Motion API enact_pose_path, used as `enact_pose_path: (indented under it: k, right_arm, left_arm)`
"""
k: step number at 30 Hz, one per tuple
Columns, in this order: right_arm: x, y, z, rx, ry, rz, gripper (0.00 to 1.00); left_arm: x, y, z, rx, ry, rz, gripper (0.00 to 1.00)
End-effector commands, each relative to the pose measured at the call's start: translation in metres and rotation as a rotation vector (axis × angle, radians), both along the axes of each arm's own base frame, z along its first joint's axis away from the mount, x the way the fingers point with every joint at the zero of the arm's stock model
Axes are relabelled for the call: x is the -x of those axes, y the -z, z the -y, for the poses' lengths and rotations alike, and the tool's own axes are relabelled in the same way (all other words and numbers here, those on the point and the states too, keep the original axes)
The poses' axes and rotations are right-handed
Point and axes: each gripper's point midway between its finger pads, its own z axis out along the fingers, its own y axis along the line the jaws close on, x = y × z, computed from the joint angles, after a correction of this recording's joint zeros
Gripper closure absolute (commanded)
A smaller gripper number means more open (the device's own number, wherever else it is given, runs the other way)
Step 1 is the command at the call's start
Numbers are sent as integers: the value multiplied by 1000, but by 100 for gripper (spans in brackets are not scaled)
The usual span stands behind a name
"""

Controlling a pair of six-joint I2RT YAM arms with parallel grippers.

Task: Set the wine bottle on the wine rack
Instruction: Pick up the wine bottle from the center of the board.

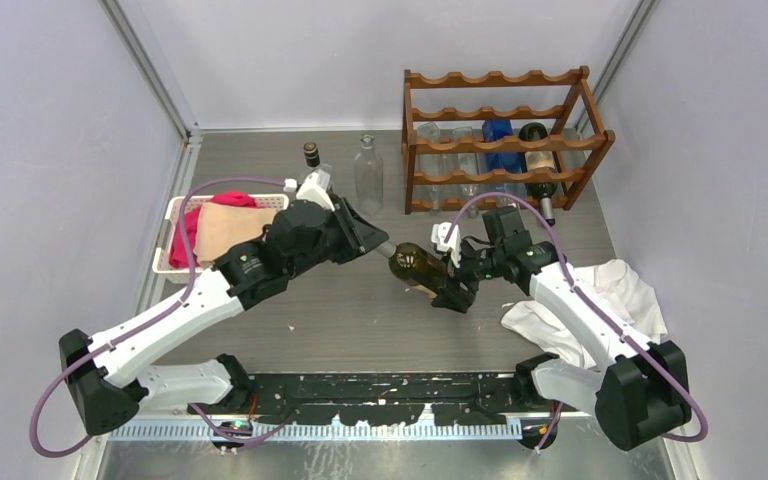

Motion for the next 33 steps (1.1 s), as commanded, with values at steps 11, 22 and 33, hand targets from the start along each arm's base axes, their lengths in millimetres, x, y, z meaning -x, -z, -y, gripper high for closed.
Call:
enact_pose_path:
  k: [11,22,33]
  right_arm:
    - [8,-28,-7,-40,-112,78,43]
    - [21,-42,0,-19,-155,34,99]
    - [52,-27,31,157,-349,125,99]
  left_arm:
    - [2,-80,-5,311,-12,109,100]
    - [18,-35,-19,185,51,95,35]
    - [79,11,-56,-35,291,158,7]
